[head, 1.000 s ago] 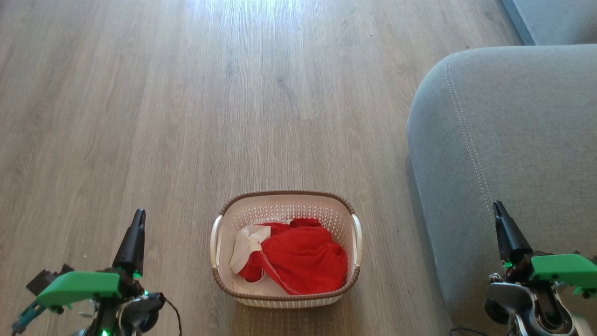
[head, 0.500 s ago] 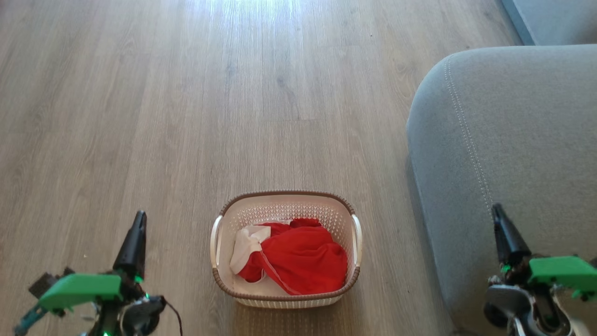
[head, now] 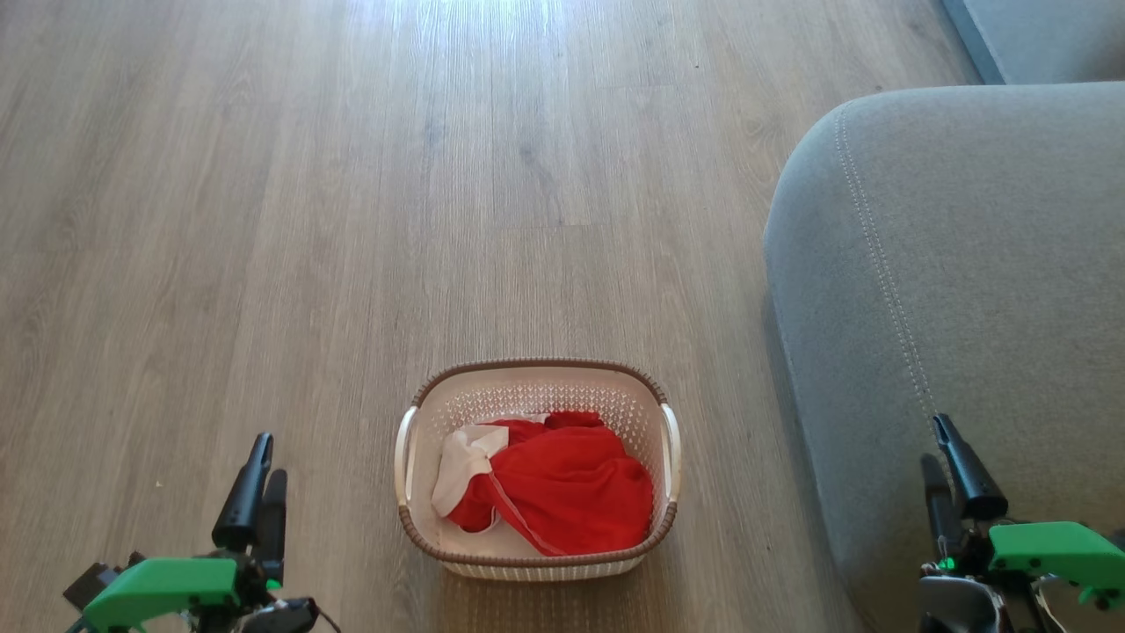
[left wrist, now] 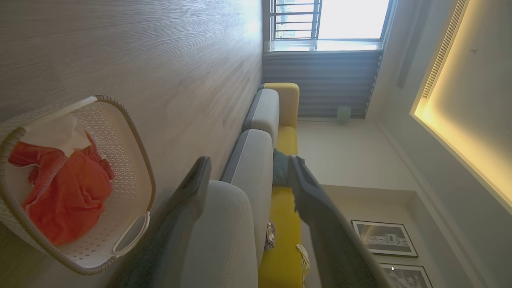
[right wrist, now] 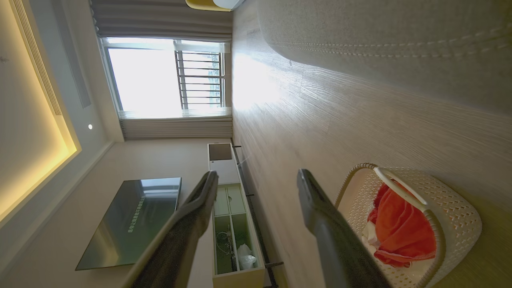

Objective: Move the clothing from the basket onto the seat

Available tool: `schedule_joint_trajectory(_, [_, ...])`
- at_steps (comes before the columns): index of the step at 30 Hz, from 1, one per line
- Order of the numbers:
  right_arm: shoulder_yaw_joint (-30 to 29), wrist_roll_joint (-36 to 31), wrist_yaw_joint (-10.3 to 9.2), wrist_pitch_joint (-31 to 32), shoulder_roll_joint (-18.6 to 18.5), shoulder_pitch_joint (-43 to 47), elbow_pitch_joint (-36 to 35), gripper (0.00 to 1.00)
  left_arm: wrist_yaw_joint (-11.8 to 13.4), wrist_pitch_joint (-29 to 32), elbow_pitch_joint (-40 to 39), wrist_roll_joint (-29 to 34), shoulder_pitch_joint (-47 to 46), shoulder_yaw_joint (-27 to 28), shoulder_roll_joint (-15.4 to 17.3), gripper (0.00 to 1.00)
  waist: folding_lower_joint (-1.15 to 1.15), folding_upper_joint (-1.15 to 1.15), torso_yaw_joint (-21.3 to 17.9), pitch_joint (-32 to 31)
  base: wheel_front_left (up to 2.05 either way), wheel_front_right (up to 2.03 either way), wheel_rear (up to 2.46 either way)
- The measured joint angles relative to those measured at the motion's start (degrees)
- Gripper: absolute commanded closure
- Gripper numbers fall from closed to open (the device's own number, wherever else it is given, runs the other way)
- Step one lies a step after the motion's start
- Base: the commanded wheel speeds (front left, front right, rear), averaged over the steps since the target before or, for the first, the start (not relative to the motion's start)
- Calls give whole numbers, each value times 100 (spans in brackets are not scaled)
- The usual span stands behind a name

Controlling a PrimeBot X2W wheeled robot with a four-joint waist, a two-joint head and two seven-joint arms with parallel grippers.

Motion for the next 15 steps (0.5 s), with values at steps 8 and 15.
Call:
schedule_joint_trajectory(8, [-107,-433,0,-134,1,-48,-73,0,-1,-148,-157,211,-9,107,1,0,0,0,-22,5,0,0,0])
schedule_joint_trajectory(15, [-183,-817,0,-216,2,-85,-308,0,-1,-252,-263,411,-37,172,0,0,0,0,-33,9,0,0,0])
